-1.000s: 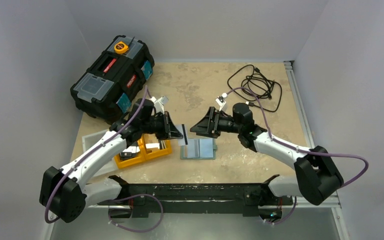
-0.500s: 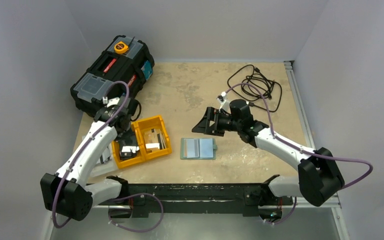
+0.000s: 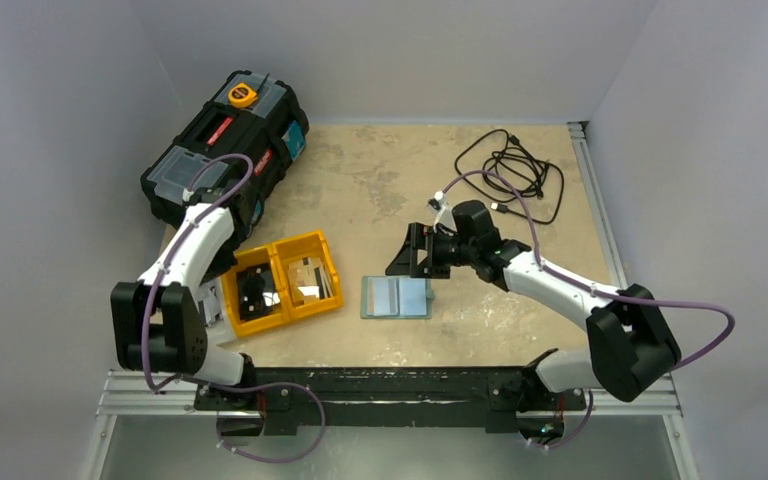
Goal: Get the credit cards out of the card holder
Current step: Place the credit card in the storage box.
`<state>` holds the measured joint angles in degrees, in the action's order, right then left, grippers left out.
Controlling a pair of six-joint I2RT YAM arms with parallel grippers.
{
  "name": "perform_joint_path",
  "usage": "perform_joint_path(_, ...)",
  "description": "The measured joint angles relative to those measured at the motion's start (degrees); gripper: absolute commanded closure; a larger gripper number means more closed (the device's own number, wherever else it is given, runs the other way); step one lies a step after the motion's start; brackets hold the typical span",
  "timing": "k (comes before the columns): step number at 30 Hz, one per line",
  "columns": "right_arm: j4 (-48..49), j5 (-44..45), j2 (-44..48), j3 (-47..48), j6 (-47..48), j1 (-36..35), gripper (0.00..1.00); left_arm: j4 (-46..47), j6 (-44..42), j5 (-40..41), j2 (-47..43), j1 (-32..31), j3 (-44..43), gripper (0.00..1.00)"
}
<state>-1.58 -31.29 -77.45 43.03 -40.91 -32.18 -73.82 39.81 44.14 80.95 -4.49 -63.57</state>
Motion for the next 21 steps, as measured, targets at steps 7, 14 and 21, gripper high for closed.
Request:
perform_joint_path(7, -1.84, -1.46, -1.38, 1.11, 2.01, 0.0, 0.06, 0.17, -2.69, -1.88, 6.23, 3.78, -1.64, 1.0)
perform_joint_path(14, -2.78, -1.88, -2.08, 1.86, 3.32, 0.0, 0.06, 0.96, -4.15, -6.29, 7.91, 6.71, -1.51, 1.0)
perform_joint_path(21, -3.15, -1.9, -2.12, 1.86, 3.65, 0.0, 0.06, 1.22, -3.39, -9.05, 5.97, 6.99, 0.2, 1.0)
